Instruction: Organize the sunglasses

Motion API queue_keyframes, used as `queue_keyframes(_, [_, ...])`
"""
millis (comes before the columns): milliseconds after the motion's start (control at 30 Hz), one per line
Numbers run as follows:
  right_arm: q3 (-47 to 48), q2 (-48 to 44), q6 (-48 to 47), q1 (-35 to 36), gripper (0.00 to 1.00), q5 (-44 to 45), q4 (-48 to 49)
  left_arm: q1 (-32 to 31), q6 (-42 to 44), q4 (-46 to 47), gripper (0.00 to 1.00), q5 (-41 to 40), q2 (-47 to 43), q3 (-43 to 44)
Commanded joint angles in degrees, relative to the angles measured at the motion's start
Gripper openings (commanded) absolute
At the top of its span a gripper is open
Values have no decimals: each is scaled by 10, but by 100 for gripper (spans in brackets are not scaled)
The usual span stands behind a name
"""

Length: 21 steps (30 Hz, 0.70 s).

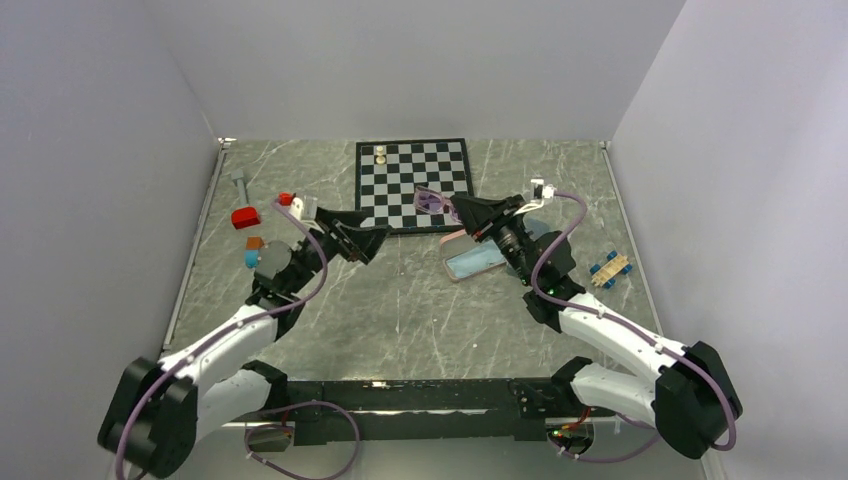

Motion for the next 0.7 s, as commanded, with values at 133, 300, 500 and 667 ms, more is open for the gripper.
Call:
queue_keyframes(133, [-8, 43, 187, 1, 5, -19, 188, -15, -128, 280, 99, 91, 152, 80])
queue_keyframes(300, [-10, 76, 220, 2, 4, -20, 222, -27, -153, 335, 99, 101, 205, 102])
queue_keyframes(500, [-14, 105, 249, 3, 4, -30, 260, -33, -176, 356, 84, 126, 241, 125])
queue_keyframes(667, [-18, 116, 266, 5, 4, -46, 276, -33, -186, 348, 68, 143, 253, 143])
